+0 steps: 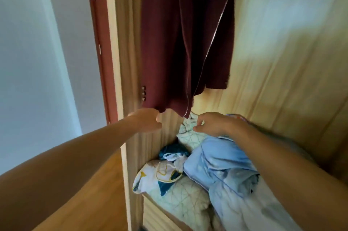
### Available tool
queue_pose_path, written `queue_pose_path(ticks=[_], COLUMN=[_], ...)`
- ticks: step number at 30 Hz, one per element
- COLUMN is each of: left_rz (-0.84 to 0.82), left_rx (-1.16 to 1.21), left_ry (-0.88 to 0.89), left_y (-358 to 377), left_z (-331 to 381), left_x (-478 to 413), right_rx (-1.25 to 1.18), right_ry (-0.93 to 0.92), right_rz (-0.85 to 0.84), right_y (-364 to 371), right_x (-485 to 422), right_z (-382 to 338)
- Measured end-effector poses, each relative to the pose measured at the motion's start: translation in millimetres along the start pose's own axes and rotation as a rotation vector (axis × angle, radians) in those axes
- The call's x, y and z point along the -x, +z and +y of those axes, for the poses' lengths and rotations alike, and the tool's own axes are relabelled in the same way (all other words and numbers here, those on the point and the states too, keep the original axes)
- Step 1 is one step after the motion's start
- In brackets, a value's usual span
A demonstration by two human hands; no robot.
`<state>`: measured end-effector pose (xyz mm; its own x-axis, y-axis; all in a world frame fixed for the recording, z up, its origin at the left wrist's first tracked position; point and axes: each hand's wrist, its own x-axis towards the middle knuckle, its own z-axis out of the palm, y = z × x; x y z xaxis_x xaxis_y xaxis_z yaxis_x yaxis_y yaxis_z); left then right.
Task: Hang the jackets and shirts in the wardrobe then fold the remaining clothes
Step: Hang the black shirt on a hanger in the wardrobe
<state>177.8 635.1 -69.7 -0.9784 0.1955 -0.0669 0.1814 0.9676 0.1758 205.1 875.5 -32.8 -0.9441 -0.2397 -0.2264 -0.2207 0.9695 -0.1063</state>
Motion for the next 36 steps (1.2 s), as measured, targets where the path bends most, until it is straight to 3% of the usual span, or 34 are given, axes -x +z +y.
queue_pose_path(ticks=[9, 19, 27, 36], left_rz=[-0.015, 0.021, 0.089, 0.184], left_rx=[0.032, 0.158, 0.337, 0.446], left_ry=[-0.446, -0.985, -1.372, -1.732], left_y=[33.1, 70.6, 120.0, 210.2], left_z=[-158.2, -316.8, -369.6, -361.5], left_x=[164.8, 427.2, 649.1, 838.2], right_rx=[0.075, 0.267, 0.421, 0.619], right_ry=[-0.356, -0.809, -1.179, -1.471], right_rz=[-0.118, -0.195, -0.268, -0.343], right_y=[59.5, 152.7, 251.9, 369.7], right_x=[-31.1, 1.4, 113.7, 238.2], right_z=[-191.0, -466.1, -668.2, -808.5])
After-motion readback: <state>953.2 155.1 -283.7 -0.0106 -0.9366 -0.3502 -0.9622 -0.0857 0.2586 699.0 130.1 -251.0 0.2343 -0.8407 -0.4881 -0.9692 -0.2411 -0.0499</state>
